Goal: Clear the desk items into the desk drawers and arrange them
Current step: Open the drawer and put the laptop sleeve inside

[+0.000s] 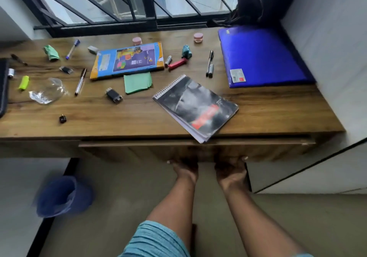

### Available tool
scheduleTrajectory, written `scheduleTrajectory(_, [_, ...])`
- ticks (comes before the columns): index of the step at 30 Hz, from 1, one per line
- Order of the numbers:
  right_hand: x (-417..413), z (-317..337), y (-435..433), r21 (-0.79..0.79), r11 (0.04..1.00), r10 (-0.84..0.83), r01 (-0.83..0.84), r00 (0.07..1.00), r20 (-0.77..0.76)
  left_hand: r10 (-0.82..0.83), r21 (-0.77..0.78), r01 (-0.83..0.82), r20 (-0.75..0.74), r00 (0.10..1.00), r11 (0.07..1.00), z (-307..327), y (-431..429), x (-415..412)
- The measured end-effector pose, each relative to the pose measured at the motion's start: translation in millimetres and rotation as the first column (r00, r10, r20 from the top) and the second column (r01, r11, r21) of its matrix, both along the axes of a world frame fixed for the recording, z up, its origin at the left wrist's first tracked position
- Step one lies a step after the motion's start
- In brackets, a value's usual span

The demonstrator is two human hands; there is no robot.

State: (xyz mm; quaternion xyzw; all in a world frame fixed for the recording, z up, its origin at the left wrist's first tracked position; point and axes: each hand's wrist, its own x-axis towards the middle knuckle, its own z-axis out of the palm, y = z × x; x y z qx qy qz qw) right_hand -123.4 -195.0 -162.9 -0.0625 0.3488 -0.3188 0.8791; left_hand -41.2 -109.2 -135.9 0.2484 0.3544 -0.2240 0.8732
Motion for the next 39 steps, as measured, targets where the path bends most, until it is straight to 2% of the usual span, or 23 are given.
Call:
scheduleTrajectory(4, [-42,36,39,0.031,0.997,-0.072,0.074,0.994,-0.082,-0.035,0.090,0.036,-0.009,0.999,0.995,3,26,-43])
scheduleTrajectory(7, [-69,46,60,0.043,0.999,-0.018,0.033,0.951,-0.310,0.003,0.222,0.013,-0.071,0.997,0.975,38,43,-75])
scheduleTrajectory(8, [-78,51,67,0.019,0.999,-0.020,0.029,0.929,-0.370,0.063,0.348,-0.024,-0.103,0.993,0.937,51,50,-85])
scheduleTrajectory(9, [-86,59,75,-0.019,1.000,-0.018,0.011,0.889,-0.457,0.088,0.511,-0.020,-0.109,0.990,0.859,66,59,-93])
scheduleTrajectory(10, [-92,65,80,-0.083,0.996,-0.035,-0.016,0.813,-0.581,0.082,0.688,-0.013,-0.068,0.994,0.726,78,64,-98])
scheduleTrajectory(11, [-98,75,87,-0.162,0.984,-0.065,-0.074,0.695,-0.716,0.028,0.836,-0.061,0.055,0.998,0.546,88,71,-103])
scheduleTrajectory(12, [-104,86,94,-0.259,0.944,-0.104,-0.205,0.559,-0.823,-0.081,0.921,-0.172,0.213,0.974,0.349,91,76,-105])
scheduleTrajectory(13, [-109,97,103,-0.361,0.858,-0.176,-0.366,0.450,-0.876,-0.227,0.941,-0.296,0.329,0.917,0.167,89,81,-105])
scheduleTrajectory(14, [-113,105,112,-0.475,0.732,-0.303,-0.489,0.390,-0.869,-0.402,0.915,-0.404,0.372,0.836,0.006,90,86,-105])
scheduleTrajectory(15, [-115,106,118,-0.586,0.559,-0.454,-0.587,0.374,-0.809,-0.575,0.871,-0.473,0.321,0.752,-0.133,93,91,-103])
scheduleTrajectory(16, [-116,106,124,-0.641,0.358,-0.569,-0.679,0.386,-0.726,-0.697,0.834,-0.498,0.209,0.686,-0.240,97,97,-102])
scheduleTrajectory(17, [-116,106,130,-0.608,0.160,-0.643,-0.778,0.385,-0.662,-0.788,0.824,-0.477,0.063,0.612,-0.305,102,103,-102])
scheduleTrajectory(18, [-115,108,135,-0.517,0.003,-0.678,-0.856,0.378,-0.631,-0.845,0.819,-0.433,-0.110,0.524,-0.376,105,107,-104])
scheduleTrajectory(20, [-112,116,142,-0.309,-0.199,-0.591,-0.930,0.365,-0.719,-0.859,0.802,-0.364,-0.328,0.394,-0.473,108,115,-112])
scheduleTrajectory(21, [-111,121,144,-0.238,-0.244,-0.538,-0.940,0.336,-0.773,-0.851,0.798,-0.343,-0.368,0.374,-0.495,110,118,-116])
scheduleTrajectory(23, [-110,134,142,-0.155,-0.259,-0.534,-0.953,0.275,-0.800,-0.853,0.800,-0.341,-0.370,0.367,-0.494,116,122,-124])
scheduleTrajectory(26, [-120,145,144,-0.084,-0.315,-0.547,-0.945,0.254,-0.798,-0.860,0.796,-0.353,-0.380,0.341,-0.492,119,133,-136])
scheduleTrajectory(29, [-134,149,159,-0.063,-0.300,-0.556,-0.952,0.228,-0.799,-0.877,0.795,-0.382,-0.379,0.295,-0.472,122,151,-157])
scheduleTrajectory(36, [-163,171,202,0.058,-0.275,-0.533,-0.960,0.102,-0.840,-0.892,0.791,-0.414,-0.394,0.221,-0.451,125,195,-199])
scheduleTrajectory(39, [-177,177,218,0.123,-0.298,-0.554,-0.947,0.067,-0.830,-0.887,0.777,-0.430,-0.425,0.179,-0.459,126,209,-214])
